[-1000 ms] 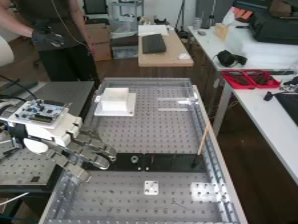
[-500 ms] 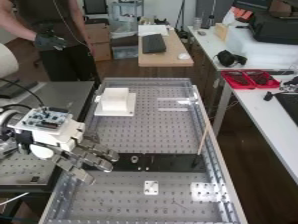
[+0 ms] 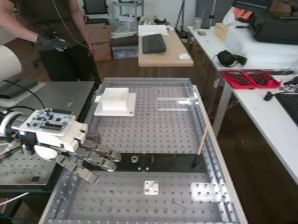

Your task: Grab the smaller nut and place it in the white container

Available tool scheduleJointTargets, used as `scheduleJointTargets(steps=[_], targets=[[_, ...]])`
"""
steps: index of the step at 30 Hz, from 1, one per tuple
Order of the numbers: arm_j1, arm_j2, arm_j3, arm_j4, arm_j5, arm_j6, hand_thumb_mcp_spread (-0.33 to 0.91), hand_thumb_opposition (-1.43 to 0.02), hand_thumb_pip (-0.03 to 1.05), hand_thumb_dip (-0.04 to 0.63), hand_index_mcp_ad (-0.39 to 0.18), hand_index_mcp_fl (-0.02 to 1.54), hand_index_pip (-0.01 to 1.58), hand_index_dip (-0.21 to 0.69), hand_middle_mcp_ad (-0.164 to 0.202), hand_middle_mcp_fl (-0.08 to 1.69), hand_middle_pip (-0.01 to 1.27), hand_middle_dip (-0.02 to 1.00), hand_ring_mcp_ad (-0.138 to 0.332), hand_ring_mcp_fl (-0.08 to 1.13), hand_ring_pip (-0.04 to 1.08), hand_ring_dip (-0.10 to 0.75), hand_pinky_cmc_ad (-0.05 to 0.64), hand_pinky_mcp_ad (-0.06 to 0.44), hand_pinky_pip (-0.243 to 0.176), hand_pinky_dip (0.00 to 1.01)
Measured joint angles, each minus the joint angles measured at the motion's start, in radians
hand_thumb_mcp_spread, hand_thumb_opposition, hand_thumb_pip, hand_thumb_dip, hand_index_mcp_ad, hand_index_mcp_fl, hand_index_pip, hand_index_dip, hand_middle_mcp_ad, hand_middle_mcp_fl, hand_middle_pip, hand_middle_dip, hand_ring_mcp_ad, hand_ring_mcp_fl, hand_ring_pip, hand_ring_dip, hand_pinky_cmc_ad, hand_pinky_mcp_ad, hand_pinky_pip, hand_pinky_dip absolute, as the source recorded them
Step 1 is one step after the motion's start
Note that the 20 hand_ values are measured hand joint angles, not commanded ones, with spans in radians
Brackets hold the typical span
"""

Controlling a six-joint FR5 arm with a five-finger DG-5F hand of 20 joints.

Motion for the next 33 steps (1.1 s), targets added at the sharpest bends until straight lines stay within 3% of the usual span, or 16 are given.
scheduleJointTargets(steps=[12, 33], targets=[[0.006, -0.032, 0.012, -0.009, 0.011, 0.013, 0.44, -0.91, 0.56, 0.222, -0.143, 0.01, 1.54, 0.187, 0.077, 0.01, 0.14, 0.25, 0.127, 0.0, 0.08, 0.086, 0.335, 0.276, -0.089, 0.19], [-0.005, -0.065, 0.004, 0.042, 0.01, 0.02, 0.44, -0.91, 0.56, 0.222, -0.145, 0.04, 1.54, 0.187, 0.077, 0.01, 0.14, 0.25, 0.127, 0.0, 0.08, 0.086, 0.328, 0.276, -0.089, 0.19]])
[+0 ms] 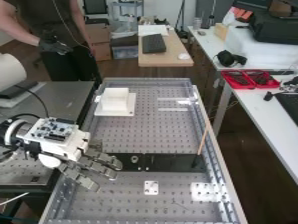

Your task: Grab the smaller nut and place it in the white container

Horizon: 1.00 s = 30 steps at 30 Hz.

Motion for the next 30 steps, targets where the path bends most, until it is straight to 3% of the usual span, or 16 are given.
scheduleJointTargets(steps=[9, 12, 16, 21, 23, 30], targets=[[-0.006, -0.011, 0.001, 0.017, -0.013, 0.0, 0.48, -0.91, 0.56, 0.222, -0.145, 0.18, 1.54, 0.204, 0.075, 0.01, 0.14, 0.26, 0.127, 0.0, 0.09, 0.091, 0.332, 0.262, -0.089, 0.19], [-0.008, -0.013, 0.003, 0.018, -0.015, 0.0, 0.52, -0.91, 0.6, 0.223, -0.169, 0.3, 1.54, 0.223, 0.077, 0.01, 0.14, 0.27, 0.127, 0.0, 0.09, 0.091, 0.333, 0.262, -0.089, 0.19], [-0.009, -0.015, 0.004, 0.018, -0.022, -0.002, 0.54, -0.91, 0.62, 0.22, -0.188, 0.35, 1.54, 0.253, 0.077, 0.01, 0.14, 0.27, 0.127, 0.0, 0.09, 0.091, 0.312, 0.262, -0.089, 0.19], [-0.009, -0.016, 0.006, 0.017, -0.026, 0.001, 0.54, -0.91, 0.61, 0.22, -0.19, 0.35, 1.54, 0.253, 0.079, 0.01, 0.14, 0.27, 0.127, 0.0, 0.09, 0.089, 0.312, 0.265, -0.084, 0.19], [-0.008, -0.014, 0.006, 0.015, -0.027, 0.0, 0.54, -0.91, 0.6, 0.22, -0.19, 0.25, 1.54, 0.253, 0.075, 0.01, 0.14, 0.27, 0.127, 0.0, 0.09, 0.089, 0.312, 0.265, -0.082, 0.19], [-0.008, 0.0, 0.007, 0.0, -0.027, -0.002, 0.47, -0.91, 0.6, 0.22, -0.19, 0.15, 1.54, 0.237, 0.075, 0.01, 0.14, 0.27, 0.127, 0.0, 0.09, 0.093, 0.312, 0.265, -0.082, 0.19]])
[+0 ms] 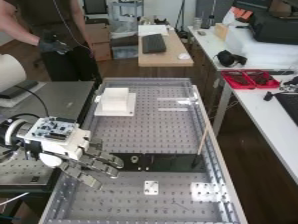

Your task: Grab the smaller nut and place it in the white container

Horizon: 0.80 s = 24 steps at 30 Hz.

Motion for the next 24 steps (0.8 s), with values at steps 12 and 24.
scheduleJointTargets(steps=[12, 24], targets=[[0.002, -0.009, -0.002, 0.004, 0.0, 0.0, 0.45, -0.91, 0.6, 0.239, -0.188, 0.13, 1.54, 0.215, 0.079, 0.01, 0.14, 0.27, 0.127, 0.0, 0.09, 0.093, 0.312, 0.262, -0.084, 0.19], [-0.001, -0.028, 0.006, -0.005, 0.0, -0.004, 0.45, -0.91, 0.6, 0.239, -0.188, 0.11, 1.54, 0.209, 0.079, 0.01, 0.14, 0.27, 0.127, 0.0, 0.09, 0.093, 0.312, 0.264, -0.084, 0.19]])
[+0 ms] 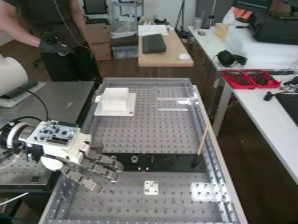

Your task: Grab the smaller nut and place it in the white container

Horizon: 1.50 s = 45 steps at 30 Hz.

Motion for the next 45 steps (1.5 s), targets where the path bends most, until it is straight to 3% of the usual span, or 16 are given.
scheduleJointTargets(steps=[28, 45], targets=[[0.002, -0.013, 0.01, 0.0, -0.008, -0.001, 0.45, -0.91, 0.6, 0.239, -0.188, 0.12, 1.54, 0.201, 0.079, 0.01, 0.14, 0.27, 0.127, 0.0, 0.09, 0.093, 0.312, 0.246, -0.084, 0.19], [0.002, -0.013, 0.014, -0.01, -0.012, -0.01, 0.46, -0.91, 0.61, 0.239, -0.188, 0.22, 1.54, 0.201, 0.075, 0.01, 0.14, 0.27, 0.127, 0.0, 0.09, 0.093, 0.312, 0.246, -0.075, 0.2]])
